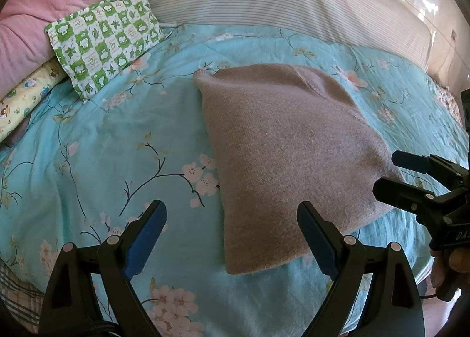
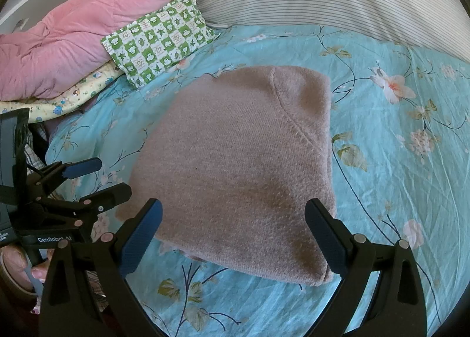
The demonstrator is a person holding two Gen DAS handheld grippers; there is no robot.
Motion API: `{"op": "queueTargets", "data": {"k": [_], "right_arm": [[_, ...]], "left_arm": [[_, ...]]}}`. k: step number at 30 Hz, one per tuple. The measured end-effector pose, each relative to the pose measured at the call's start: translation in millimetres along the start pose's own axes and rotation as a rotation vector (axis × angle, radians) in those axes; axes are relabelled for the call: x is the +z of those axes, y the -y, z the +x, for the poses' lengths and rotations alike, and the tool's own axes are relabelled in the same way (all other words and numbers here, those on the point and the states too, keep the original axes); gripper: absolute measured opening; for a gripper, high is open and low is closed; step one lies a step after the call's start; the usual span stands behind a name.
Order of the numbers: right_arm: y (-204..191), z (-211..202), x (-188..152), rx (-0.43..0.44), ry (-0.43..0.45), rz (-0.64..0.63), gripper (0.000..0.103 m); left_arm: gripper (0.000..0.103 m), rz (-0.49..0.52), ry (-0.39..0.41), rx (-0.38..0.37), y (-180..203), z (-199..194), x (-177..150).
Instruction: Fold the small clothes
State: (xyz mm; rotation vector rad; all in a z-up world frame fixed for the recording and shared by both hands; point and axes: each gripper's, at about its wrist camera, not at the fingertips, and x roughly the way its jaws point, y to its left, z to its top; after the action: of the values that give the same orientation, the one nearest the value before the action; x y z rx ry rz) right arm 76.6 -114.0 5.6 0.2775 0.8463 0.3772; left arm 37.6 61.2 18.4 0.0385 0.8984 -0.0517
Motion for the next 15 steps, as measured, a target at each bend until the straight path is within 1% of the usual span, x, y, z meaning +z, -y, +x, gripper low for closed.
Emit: {"op": "queueTargets", "data": {"k": [15], "right_arm": [[-5.2,-0.2,-0.3,-0.002,0.005,0.002,0.098]], "left_arm": [[0.091,0.003,0.001,-0.001,2.1,-1.2,0.7]]}}
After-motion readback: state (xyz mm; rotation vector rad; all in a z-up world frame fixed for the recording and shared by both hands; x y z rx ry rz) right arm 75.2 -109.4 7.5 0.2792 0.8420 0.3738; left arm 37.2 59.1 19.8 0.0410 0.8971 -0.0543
